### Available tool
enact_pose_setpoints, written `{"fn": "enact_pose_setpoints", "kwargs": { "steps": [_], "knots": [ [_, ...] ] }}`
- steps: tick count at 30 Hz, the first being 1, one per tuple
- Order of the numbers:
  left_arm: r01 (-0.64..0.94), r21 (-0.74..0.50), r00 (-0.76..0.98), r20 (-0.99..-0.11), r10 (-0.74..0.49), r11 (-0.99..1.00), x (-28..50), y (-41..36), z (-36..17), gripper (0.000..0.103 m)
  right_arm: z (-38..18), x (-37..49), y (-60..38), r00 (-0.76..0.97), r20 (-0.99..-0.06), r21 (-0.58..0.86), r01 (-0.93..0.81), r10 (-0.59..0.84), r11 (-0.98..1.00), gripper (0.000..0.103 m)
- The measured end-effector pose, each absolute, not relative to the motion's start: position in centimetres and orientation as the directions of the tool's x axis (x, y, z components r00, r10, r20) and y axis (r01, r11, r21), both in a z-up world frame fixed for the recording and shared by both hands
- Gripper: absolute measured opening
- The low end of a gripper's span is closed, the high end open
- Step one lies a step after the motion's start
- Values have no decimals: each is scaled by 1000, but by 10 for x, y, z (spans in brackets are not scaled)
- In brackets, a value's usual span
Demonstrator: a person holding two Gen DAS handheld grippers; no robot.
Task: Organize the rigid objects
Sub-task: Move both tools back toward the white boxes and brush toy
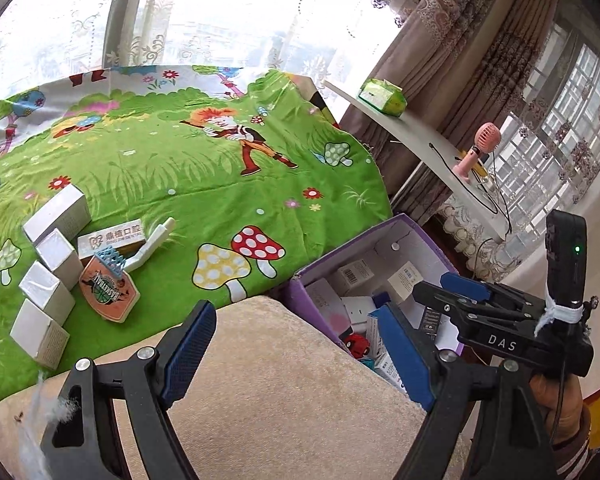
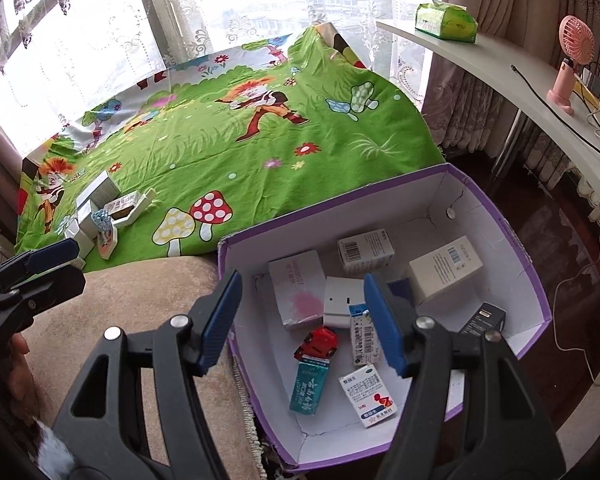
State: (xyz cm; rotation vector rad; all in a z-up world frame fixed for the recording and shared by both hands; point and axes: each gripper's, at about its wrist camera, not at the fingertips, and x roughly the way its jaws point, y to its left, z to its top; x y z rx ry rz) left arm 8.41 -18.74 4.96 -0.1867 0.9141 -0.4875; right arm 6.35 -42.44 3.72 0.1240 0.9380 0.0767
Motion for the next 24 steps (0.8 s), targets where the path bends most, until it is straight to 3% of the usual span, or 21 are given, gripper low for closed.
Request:
{"fn": "enact_pose_setpoints", "kwargs": {
  "steps": [11, 24],
  "knots": [
    [100, -432, 582, -706, -404, 897, 79, -91, 37, 84, 32, 79, -347, 547, -810, 137, -173, 211, 975, 68],
    [55, -197, 547, -814, -195, 979, 85, -33, 17, 82, 18, 102, -282, 486, -834, 134, -281, 261, 950, 68]
  ]
}}
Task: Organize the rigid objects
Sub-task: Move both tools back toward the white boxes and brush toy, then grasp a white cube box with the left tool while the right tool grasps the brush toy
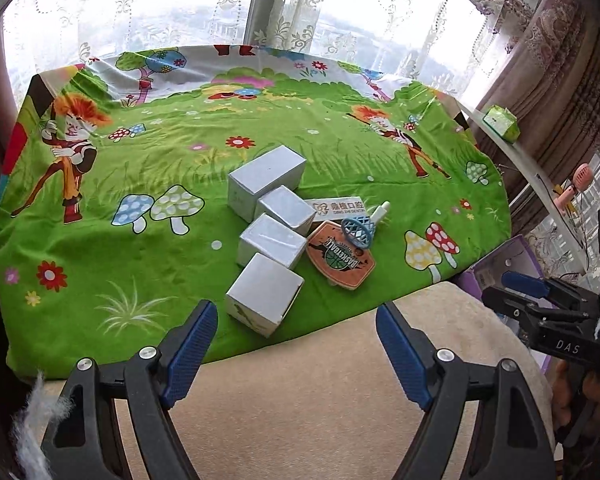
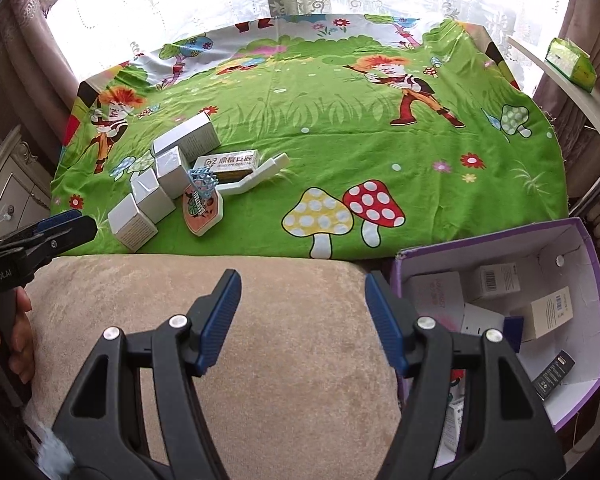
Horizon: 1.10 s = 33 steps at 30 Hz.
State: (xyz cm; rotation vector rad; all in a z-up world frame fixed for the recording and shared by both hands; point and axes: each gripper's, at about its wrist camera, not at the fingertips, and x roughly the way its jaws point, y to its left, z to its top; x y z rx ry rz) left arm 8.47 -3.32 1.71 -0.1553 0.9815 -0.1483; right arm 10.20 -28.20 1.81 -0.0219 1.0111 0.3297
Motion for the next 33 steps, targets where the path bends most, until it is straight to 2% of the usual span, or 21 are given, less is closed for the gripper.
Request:
{"fn": "enact_pose_setpoints", "kwargs": {
  "steps": [12, 15, 17, 18, 26, 33],
  "knots": [
    [143, -34, 437, -894, -94, 989, 125, -37, -16, 81, 5, 126, -235, 454, -855, 84, -354, 250, 931, 68],
    [164, -39, 419, -902, -105, 986, 129, -39, -23, 65, 0, 130, -222, 445, -860, 70, -381, 249, 922, 68],
    [180, -53, 406, -906, -123, 982, 129, -41, -28, 47, -3, 134, -214, 441, -863, 63, -390, 247, 919, 68],
    [182, -60, 404, -905, -130, 982, 128, -41, -30, 45, -4, 136, -211, 441, -863, 60, -393, 246, 917, 68],
    [185, -77, 465, -872, -156, 980, 106, -45, -21, 43, -5, 144, -181, 473, -843, 14, -457, 257, 889, 68],
    [135, -210, 484, -839, -249, 968, 92, -29, -12, 42, -3, 153, -163, 527, -813, -43, -478, 247, 878, 68]
  ]
}}
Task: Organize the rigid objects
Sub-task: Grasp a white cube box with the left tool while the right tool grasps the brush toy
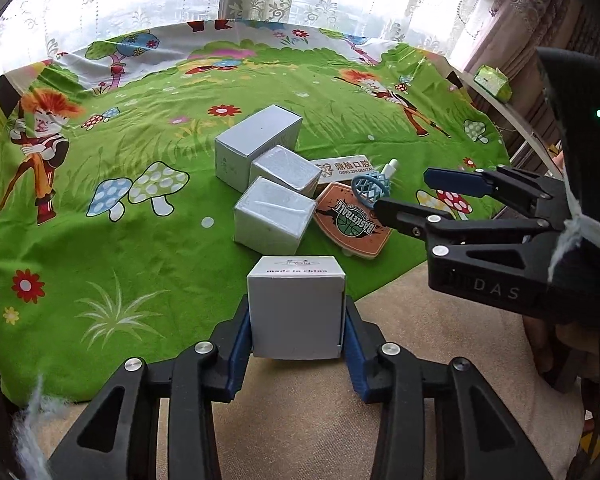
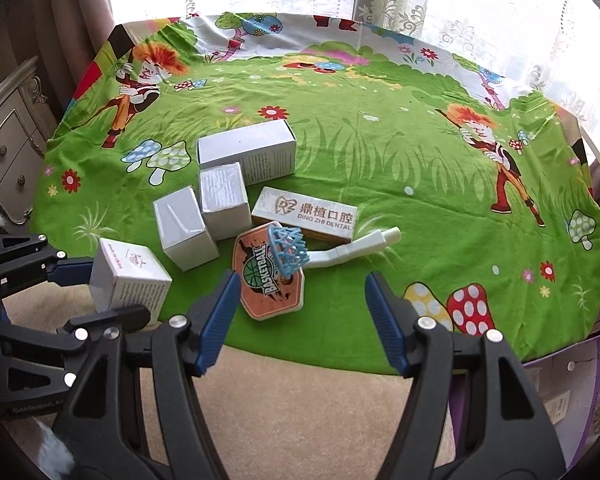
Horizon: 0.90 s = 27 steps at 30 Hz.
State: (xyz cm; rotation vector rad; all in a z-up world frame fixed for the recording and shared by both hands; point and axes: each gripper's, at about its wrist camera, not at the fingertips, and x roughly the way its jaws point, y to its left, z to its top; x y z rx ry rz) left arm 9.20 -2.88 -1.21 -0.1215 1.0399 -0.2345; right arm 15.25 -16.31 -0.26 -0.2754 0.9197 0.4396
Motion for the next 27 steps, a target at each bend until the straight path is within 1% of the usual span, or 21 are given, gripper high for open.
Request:
{"fn": "enact_pose_setpoints", "kwargs": {
  "steps": [3, 7, 8, 9, 13, 14, 15, 23, 27],
  "knots": [
    [118, -283, 488, -818, -304, 952, 87, -21, -10, 42, -5, 157, -154, 534, -812, -71, -491, 236, 868, 68],
    [109, -308, 501, -804, -320, 945, 82, -19, -8, 42, -14, 165, -146, 526, -822, -92, -500, 217, 861, 68],
    [109, -307, 503, -804, -318, 946, 82, -19, -7, 42, -16, 166, -145, 522, -825, -95, -503, 214, 859, 64],
    [109, -306, 503, -804, -318, 946, 82, -20, -8, 42, -17, 167, -144, 518, -829, -96, -506, 213, 857, 54],
    [110, -308, 501, -804, -320, 945, 83, -19, -8, 42, -21, 169, -145, 501, -836, -77, -511, 224, 856, 34],
    [109, -308, 502, -804, -320, 945, 83, -19, -8, 42, -21, 169, -145, 499, -836, -73, -512, 228, 856, 25],
    [109, -308, 502, -804, -320, 945, 83, -19, -8, 42, -21, 168, -146, 503, -834, -74, -511, 228, 857, 22],
    [118, -296, 519, -796, -313, 948, 81, -22, -4, 42, -14, 154, -151, 551, -803, -99, -501, 228, 860, 19],
    [118, -301, 537, -783, -316, 946, 78, -23, 1, 42, -6, 149, -161, 577, -783, -90, -474, 232, 876, 18]
  ]
}}
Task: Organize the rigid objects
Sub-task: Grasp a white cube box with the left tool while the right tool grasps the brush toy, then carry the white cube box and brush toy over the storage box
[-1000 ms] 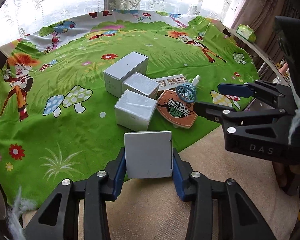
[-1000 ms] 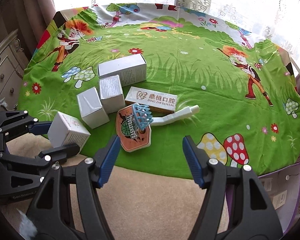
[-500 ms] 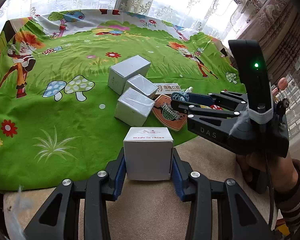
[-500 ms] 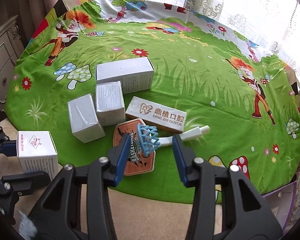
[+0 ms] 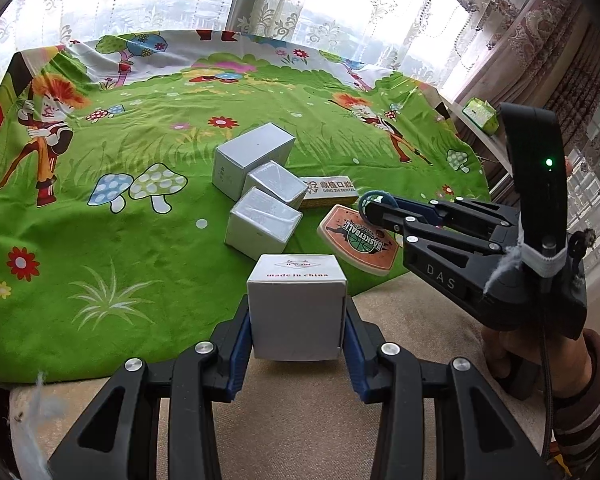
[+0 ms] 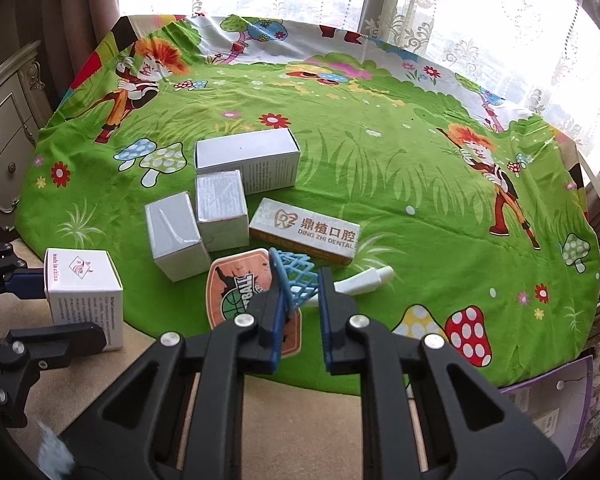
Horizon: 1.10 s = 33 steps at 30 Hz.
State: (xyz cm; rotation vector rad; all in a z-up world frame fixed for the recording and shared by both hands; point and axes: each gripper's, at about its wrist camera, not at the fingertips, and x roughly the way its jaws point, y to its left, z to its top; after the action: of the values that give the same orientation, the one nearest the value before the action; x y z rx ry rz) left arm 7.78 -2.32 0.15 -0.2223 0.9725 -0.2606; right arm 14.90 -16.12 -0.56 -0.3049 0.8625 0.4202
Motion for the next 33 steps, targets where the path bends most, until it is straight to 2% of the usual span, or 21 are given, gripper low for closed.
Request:
{"fn": "enact_pose_setpoints", "kwargs": {
  "steps": [26, 33],
  "knots": [
    [120, -397, 544, -741, -395, 910, 69, -62, 19, 41, 29, 106, -240, 640, -725, 38, -331, 254, 943, 18],
    [169, -417, 527, -728, -440, 893, 69, -92, 25, 42, 36, 94, -275, 648, -720, 81, -275, 247, 958, 18]
  ]
}}
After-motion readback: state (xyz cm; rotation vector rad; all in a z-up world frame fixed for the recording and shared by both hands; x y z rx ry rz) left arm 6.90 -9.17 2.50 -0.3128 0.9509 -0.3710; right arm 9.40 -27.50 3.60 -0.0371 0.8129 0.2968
